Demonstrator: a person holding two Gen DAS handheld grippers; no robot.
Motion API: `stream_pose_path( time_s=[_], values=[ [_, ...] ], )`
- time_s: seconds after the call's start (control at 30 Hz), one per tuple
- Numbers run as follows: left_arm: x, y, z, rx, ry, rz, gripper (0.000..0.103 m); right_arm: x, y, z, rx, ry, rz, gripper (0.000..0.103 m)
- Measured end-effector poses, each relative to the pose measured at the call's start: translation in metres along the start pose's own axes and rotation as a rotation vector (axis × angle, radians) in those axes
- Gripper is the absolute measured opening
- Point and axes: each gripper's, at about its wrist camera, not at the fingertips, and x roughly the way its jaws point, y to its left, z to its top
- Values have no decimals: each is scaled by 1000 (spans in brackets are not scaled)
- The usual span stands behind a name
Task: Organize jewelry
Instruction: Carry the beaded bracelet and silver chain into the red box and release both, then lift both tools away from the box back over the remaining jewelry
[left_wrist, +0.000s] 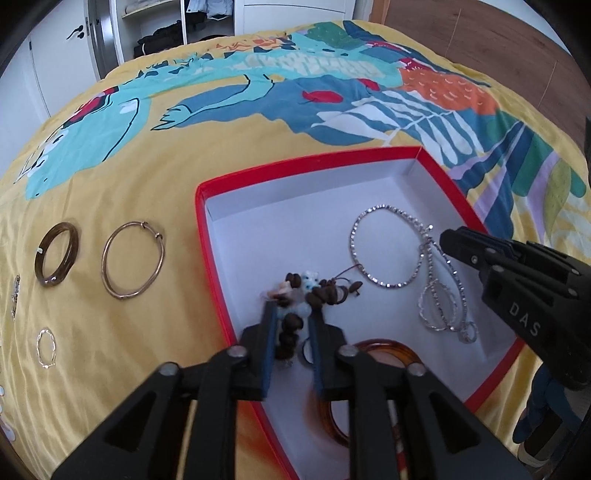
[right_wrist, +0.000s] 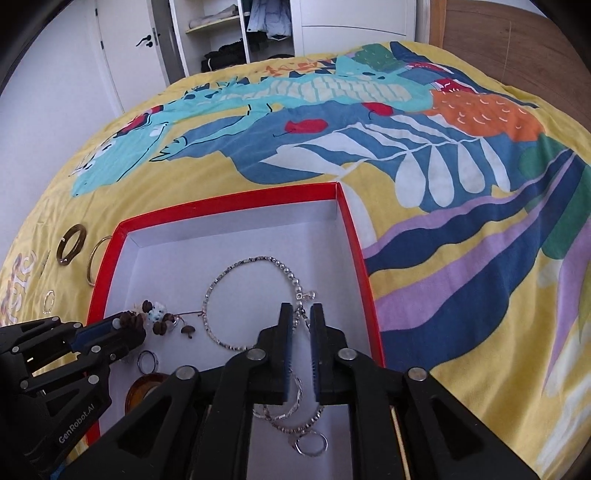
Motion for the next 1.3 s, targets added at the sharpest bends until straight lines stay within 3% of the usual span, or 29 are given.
stream_pose_path(
  time_s=[0.13,0.33,0.57,0.6,0.67,1.0,1.3],
  values=[
    [-21,-1,4,4,-29,-8,21,-22,-4,2,10,-24,-13,22],
    [-86,3,7,-11,-122,-30,21,-80,-4,9,23,-92,-20,25],
    [-186,28,1,-20,-231,53,23,-175,17,16,9,-217,1,30],
    [-203,35,-2,-23,-244,73,35,-187,21,17,5,-233,5,32],
    [-228,47,-9,-32,-271,103,40,-215,31,17,-3,-272,17,34],
    [-341,105,-61,-82,-371,248,40,-311,77,-4,-43,-394,73,36],
    [-417,131,-109,-149,-458,295,44,-372,118,-36,-71,-462,126,43]
  ],
)
